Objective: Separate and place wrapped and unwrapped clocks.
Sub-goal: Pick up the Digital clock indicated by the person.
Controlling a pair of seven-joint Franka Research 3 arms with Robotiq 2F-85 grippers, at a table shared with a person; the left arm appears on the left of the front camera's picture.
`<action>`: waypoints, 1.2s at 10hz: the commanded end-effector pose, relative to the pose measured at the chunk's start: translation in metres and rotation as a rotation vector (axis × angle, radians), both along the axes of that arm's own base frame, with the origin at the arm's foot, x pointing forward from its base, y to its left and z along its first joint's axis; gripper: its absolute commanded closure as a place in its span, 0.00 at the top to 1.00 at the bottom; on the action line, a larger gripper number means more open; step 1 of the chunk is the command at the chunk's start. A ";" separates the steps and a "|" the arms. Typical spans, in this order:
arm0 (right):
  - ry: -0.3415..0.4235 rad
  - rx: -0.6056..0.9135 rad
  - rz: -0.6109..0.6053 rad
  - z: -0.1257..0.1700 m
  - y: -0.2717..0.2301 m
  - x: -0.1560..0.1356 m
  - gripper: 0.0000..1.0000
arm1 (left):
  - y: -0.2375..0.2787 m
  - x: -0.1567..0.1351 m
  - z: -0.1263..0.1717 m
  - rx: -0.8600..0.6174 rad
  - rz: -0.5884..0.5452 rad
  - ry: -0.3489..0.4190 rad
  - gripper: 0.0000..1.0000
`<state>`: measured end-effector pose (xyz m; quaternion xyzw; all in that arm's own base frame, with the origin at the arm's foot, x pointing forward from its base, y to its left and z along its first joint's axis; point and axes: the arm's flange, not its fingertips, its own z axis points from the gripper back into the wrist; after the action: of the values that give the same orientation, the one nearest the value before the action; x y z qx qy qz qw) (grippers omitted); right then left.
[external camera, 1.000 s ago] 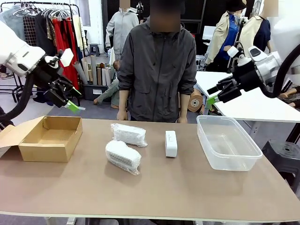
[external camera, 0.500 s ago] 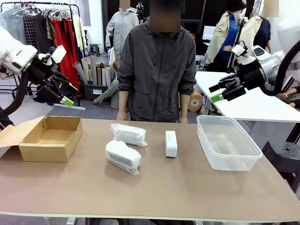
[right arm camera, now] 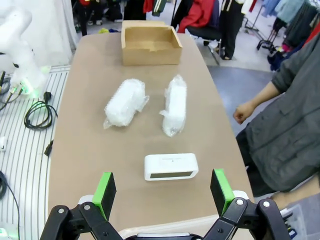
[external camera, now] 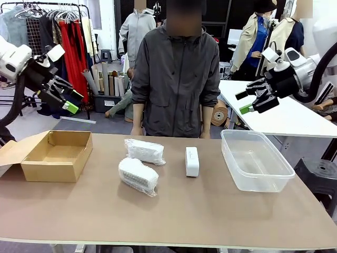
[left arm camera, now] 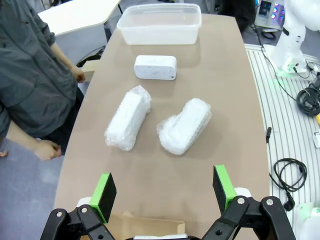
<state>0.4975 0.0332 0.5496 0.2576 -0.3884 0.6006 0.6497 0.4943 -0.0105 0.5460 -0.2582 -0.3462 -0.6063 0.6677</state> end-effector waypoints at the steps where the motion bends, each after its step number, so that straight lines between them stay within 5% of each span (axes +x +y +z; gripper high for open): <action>1: -0.031 0.016 0.020 0.002 -0.003 0.009 1.00 | 0.004 0.009 0.005 -0.010 0.010 0.007 1.00; 12: 0.031 0.010 0.002 -0.003 -0.027 0.029 1.00 | 0.012 0.019 -0.001 0.013 0.003 -0.006 1.00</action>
<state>0.5300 0.0026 0.5443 0.2674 -0.3817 0.5919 0.6577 0.5134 0.0001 0.5439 -0.2520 -0.3417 -0.6099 0.6691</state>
